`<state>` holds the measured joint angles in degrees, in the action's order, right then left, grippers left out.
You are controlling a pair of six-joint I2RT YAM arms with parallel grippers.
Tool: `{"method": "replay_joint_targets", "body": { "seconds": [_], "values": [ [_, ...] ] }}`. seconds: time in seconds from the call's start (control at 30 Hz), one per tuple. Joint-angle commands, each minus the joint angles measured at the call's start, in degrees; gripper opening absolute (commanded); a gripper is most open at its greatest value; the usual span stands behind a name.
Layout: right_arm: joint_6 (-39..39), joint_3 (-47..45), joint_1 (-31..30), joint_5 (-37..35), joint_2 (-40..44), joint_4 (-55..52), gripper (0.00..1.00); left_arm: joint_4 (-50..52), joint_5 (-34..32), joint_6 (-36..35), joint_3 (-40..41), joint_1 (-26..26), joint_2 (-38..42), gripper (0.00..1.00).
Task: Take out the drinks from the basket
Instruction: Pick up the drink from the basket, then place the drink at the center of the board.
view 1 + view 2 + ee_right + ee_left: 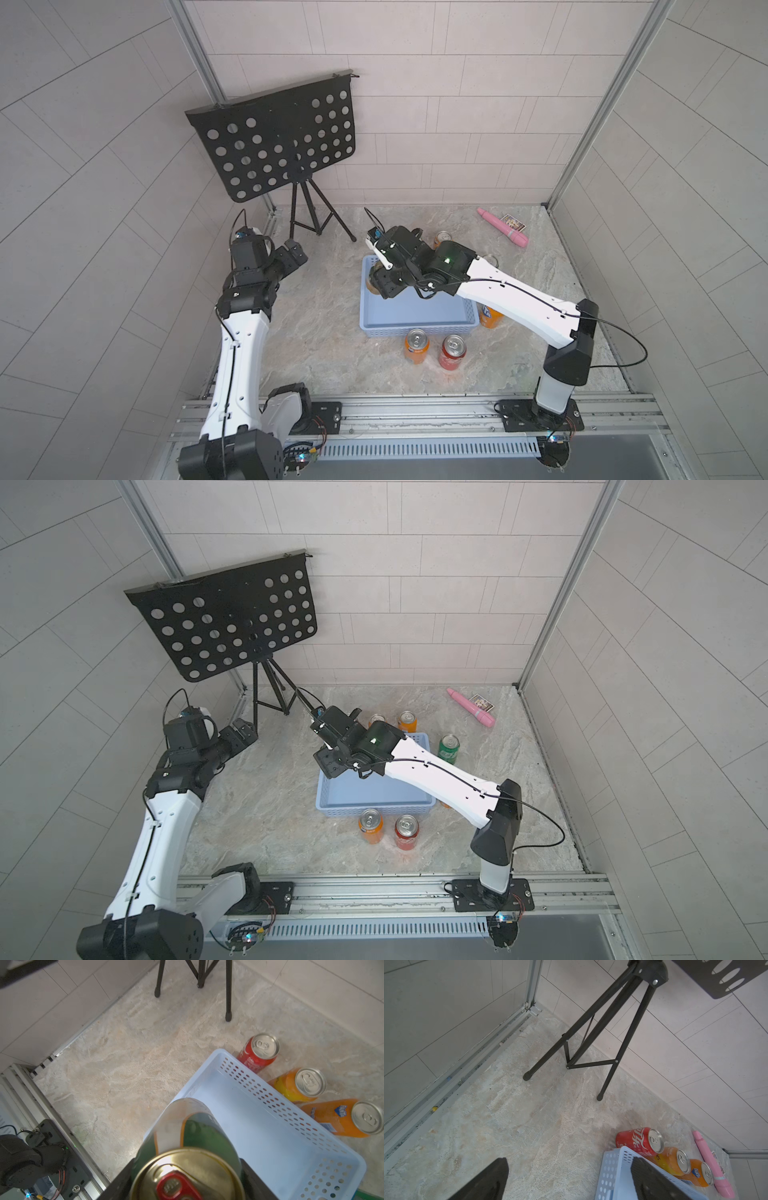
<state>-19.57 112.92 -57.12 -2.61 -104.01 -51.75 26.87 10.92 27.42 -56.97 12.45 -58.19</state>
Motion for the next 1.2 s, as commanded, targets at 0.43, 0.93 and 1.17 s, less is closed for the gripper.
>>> {"method": "replay_joint_targets", "body": {
  "seconds": [0.43,0.93,1.17],
  "values": [
    [2.4,29.4,-1.0,1.1,-27.9,-3.6,0.18,-1.0,0.9,1.6,2.6,3.0,2.1,1.0],
    [2.5,33.2,-1.1,0.5,-37.1,-3.7,0.18,-2.1,1.5,2.8,3.3,3.9,2.9,1.0],
    [2.0,33.2,-1.2,-0.2,-39.2,-3.7,0.18,-2.6,1.8,3.1,3.5,4.3,3.1,1.0]
  ]
}}
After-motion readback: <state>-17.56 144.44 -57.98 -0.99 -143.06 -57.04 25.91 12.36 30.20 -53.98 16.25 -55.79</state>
